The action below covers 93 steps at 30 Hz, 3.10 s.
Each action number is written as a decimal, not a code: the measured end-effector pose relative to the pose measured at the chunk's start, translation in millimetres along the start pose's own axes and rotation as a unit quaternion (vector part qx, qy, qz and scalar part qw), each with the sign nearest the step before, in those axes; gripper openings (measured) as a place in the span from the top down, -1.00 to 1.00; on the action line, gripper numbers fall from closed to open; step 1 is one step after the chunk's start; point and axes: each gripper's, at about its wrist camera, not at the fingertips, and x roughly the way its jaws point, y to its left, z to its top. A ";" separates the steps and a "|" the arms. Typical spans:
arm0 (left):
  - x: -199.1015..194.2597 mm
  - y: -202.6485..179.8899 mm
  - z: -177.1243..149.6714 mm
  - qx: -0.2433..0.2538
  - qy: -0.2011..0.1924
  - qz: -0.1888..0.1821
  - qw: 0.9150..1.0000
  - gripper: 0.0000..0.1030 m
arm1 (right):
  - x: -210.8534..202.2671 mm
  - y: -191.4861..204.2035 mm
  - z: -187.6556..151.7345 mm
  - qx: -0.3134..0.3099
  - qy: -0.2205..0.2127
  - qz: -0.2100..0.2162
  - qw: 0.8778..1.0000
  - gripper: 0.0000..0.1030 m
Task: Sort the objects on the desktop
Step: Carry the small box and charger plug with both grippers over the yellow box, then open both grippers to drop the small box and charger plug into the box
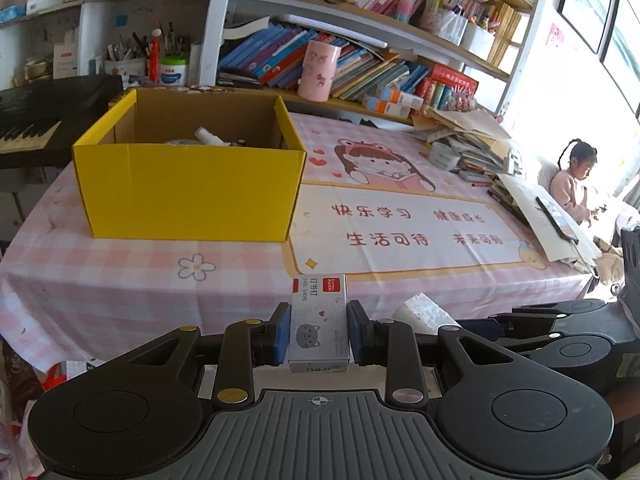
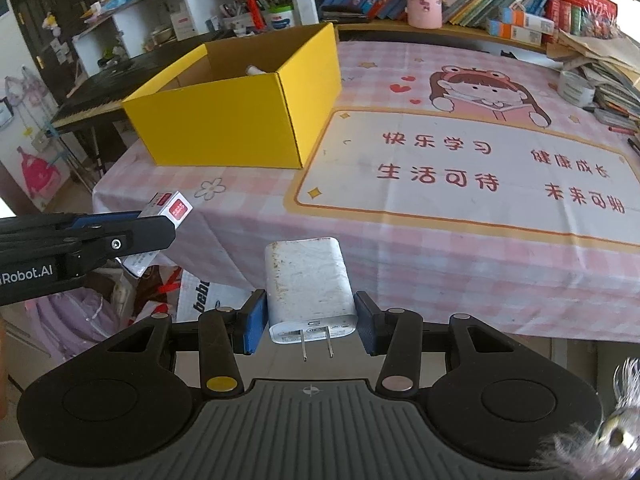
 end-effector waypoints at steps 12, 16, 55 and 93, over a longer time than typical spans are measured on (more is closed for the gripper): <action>-13.6 20.4 -7.4 -0.048 -0.021 0.020 0.998 0.45 | 9.2 25.4 6.8 -0.063 0.012 0.011 0.998 0.17; -18.8 29.7 -9.8 -0.060 -0.027 0.034 0.997 0.45 | 14.2 34.1 10.8 -0.083 0.015 0.020 0.996 0.17; 30.2 95.0 116.8 -0.067 -0.130 0.109 0.983 0.45 | 60.8 47.9 188.2 -0.120 -0.108 0.096 0.982 0.17; 167.5 126.9 147.7 -0.027 0.037 0.147 0.988 0.44 | 210.3 60.8 233.6 -0.371 0.015 0.080 0.925 0.18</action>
